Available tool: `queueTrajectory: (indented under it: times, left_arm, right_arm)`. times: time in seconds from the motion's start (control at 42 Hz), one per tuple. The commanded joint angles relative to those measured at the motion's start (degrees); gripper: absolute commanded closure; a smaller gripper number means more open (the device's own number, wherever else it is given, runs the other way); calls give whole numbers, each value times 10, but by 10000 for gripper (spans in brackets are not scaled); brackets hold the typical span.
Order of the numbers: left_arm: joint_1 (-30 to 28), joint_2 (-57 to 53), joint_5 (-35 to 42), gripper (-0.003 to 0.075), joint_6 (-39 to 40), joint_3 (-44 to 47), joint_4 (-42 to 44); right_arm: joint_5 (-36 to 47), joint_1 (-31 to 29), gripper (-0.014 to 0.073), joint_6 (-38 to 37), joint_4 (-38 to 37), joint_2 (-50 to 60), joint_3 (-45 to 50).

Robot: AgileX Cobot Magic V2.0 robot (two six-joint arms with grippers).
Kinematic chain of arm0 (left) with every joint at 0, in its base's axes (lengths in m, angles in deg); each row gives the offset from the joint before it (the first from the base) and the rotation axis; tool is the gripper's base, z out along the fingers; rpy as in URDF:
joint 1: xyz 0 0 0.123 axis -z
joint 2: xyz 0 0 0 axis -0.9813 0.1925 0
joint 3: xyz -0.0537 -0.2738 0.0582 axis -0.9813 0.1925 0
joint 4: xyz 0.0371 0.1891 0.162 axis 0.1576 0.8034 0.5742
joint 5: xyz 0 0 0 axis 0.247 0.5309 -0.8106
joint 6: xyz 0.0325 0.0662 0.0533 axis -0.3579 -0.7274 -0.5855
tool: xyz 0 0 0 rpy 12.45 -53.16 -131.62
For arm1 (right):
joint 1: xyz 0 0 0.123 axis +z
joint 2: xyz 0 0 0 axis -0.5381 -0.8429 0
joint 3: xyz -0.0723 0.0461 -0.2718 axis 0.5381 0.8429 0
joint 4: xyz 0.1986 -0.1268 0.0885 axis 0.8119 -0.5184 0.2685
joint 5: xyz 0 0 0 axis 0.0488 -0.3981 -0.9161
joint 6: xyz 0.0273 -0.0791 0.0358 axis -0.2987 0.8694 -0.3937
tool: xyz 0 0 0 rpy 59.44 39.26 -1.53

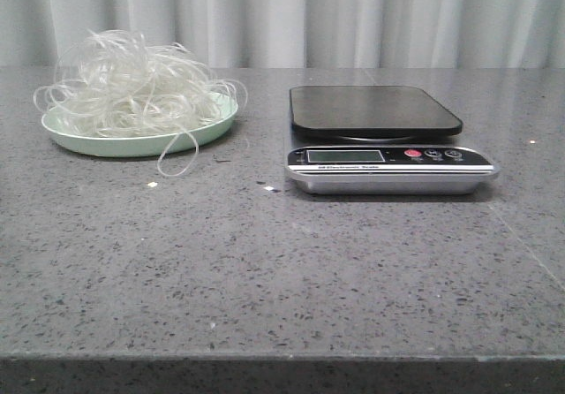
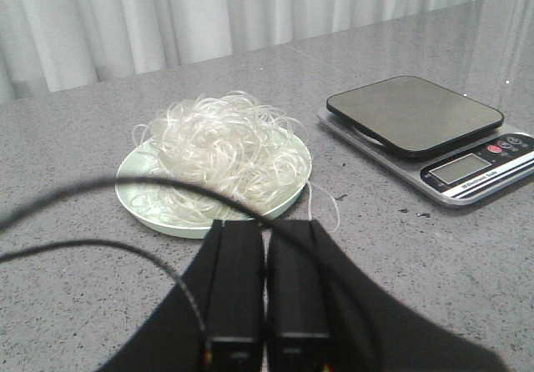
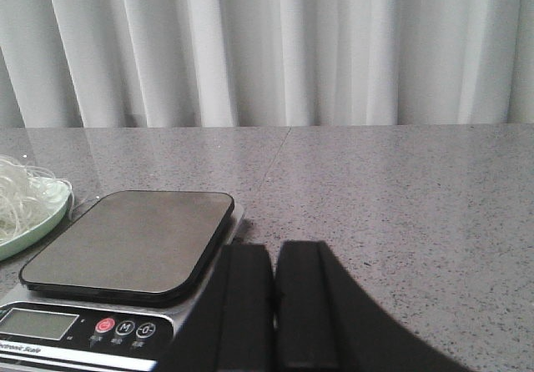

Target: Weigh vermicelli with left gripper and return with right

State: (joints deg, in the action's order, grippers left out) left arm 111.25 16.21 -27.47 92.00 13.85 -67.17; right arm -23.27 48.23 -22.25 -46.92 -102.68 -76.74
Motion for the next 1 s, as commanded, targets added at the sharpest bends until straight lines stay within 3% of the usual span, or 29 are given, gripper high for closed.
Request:
queueTrajectory:
  times: [0.0, 0.309, 0.595, 0.737, 0.975]
  left_arm:
    - [-1, 2, 48, 584, 5, -16, 3]
    - [-21, 2, 45, 584, 4, -16, -8]
    - [-174, -7, 70, 584, -1, -4, -41]
    - [-258, -42, 132, 584, -38, 48, -84]
    - [-321, -144, 168, 584, -64, 151, -120]
  right_arm:
    - [43, -2, 443, 0, -3, -1, -15]
    - [43, -2, 443, 0, -3, -1, -15]
    - [43, -2, 443, 0, -3, -1, -15]
    - [43, -2, 443, 0, -3, -1, -15]
    - [43, -2, 443, 0, -3, -1, -15]
